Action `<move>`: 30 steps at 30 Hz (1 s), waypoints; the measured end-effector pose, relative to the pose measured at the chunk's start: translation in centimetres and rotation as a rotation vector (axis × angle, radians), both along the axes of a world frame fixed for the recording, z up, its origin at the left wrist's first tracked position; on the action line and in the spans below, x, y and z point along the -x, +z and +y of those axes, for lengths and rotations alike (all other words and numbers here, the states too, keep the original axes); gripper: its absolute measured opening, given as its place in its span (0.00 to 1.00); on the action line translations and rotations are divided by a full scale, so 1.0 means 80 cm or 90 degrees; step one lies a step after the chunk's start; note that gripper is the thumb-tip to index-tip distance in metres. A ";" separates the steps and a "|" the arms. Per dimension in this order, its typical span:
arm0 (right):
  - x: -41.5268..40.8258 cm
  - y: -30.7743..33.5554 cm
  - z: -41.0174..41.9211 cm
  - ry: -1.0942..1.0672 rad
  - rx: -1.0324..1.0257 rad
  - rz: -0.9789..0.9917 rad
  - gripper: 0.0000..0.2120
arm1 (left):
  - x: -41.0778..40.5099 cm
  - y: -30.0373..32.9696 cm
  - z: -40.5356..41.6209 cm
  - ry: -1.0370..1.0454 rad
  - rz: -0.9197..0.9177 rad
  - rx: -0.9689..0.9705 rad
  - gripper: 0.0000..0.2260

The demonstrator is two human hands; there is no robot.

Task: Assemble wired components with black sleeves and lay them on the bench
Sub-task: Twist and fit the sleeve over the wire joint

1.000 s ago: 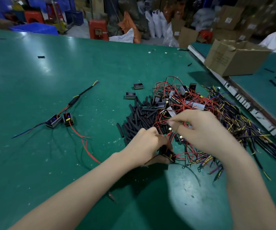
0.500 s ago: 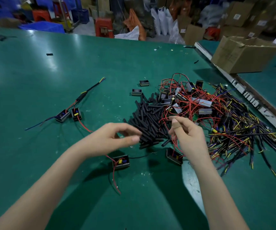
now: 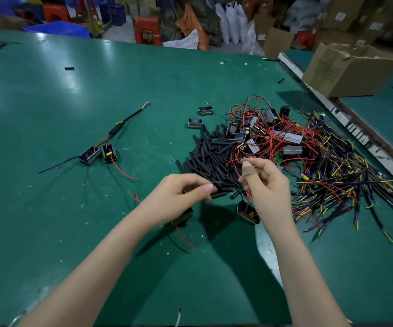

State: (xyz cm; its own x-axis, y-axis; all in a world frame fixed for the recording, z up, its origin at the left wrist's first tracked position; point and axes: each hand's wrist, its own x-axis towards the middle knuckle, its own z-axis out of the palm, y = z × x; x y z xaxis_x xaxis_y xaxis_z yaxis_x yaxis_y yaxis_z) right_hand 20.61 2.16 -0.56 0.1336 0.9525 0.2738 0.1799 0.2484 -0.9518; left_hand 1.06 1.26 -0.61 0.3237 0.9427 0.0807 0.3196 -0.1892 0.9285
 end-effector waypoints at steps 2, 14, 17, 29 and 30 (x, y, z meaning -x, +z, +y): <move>0.001 -0.001 -0.004 0.007 -0.028 0.005 0.04 | -0.001 -0.003 0.003 0.039 -0.026 0.012 0.06; 0.010 -0.007 -0.015 0.064 -0.014 -0.073 0.06 | 0.041 0.014 0.009 0.176 -0.068 -0.012 0.08; 0.011 -0.009 -0.015 0.061 -0.015 -0.097 0.06 | 0.061 0.019 0.003 0.150 -0.051 -0.016 0.08; 0.015 -0.022 -0.014 0.029 -0.024 -0.111 0.08 | 0.035 0.007 0.000 0.034 0.142 -0.012 0.06; 0.015 -0.023 -0.013 0.029 -0.014 -0.093 0.08 | 0.028 0.006 0.001 0.021 0.148 -0.017 0.07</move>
